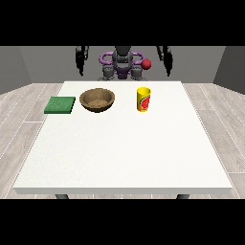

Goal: Pick the cup and pour the ball into the bowl, then pick the bowl and place it on the pad

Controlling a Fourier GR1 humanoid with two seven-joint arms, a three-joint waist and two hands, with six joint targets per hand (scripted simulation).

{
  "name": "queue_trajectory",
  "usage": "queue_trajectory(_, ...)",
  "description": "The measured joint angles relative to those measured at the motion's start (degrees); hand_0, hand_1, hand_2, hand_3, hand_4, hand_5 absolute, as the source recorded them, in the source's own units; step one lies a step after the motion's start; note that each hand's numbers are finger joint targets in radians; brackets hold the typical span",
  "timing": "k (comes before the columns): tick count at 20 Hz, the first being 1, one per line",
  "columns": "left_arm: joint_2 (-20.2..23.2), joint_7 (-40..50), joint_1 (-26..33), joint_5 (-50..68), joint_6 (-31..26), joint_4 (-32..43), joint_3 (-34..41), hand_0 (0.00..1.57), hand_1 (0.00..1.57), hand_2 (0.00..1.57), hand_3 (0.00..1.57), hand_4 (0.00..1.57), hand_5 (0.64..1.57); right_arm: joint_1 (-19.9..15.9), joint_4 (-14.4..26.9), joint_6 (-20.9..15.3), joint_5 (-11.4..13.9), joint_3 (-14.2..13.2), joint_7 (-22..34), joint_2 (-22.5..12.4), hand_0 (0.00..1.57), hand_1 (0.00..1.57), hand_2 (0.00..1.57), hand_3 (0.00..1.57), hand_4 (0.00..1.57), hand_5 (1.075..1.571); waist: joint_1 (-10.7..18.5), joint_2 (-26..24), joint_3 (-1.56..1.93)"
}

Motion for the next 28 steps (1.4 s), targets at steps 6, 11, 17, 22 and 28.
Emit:
queue_trajectory(6, 1.4, 3.3, -1.2, 0.7, -0.5, -4.2, 0.5, 0.0, 0.0, 0.0, 0.0, 0.0, 1.57, -0.6, -4.0, 0.2, -0.3, -0.8, 3.6, -1.9, 0.0, 0.0, 0.33, 0.49, 0.85, 1.565, -0.4, -10.5, 1.04)
queue_trajectory(11, -4.7, 3.7, -10.9, 8.6, 3.3, -3.0, 3.9, 0.0, 0.0, 0.0, 0.0, 0.0, 1.569, -6.9, -8.5, -7.5, -3.9, 7.2, 4.8, 3.7, 0.0, 0.0, 0.25, 0.41, 0.84, 1.568, -4.1, -7.5, 1.61)
queue_trajectory(17, -3.9, 4.6, -21.6, 12.2, 5.2, 0.5, 9.2, 0.0, 0.0, 0.0, 0.0, 0.0, 1.566, -12.8, -12.9, -19.5, -2.5, 16.9, 8.0, 5.6, 0.0, 0.0, 0.38, 0.5, 0.81, 1.566, -6.2, -3.5, 1.84)
queue_trajectory(22, -2.5, 0.9, -26.9, 12.8, 4.9, 4.5, 11.2, 0.0, 0.0, 0.0, 0.0, 0.0, 1.56, -18.1, -13.3, -18.8, -1.7, 14.6, 9.3, 5.7, 0.0, 0.0, 0.37, 0.56, 0.79, 1.568, -7.3, 1.8, 1.91)
queue_trajectory(28, -3.8, -7.2, -27.5, 11.1, 3.8, 8.5, 9.8, 0.0, 0.0, 0.0, 0.0, 0.0, 1.549, -24.2, -8.9, -19.1, 0.5, 10.7, 6.7, 5.1, 0.0, 0.0, 0.43, 0.7, 0.7, 1.571, -5.9, 9.0, 1.93)
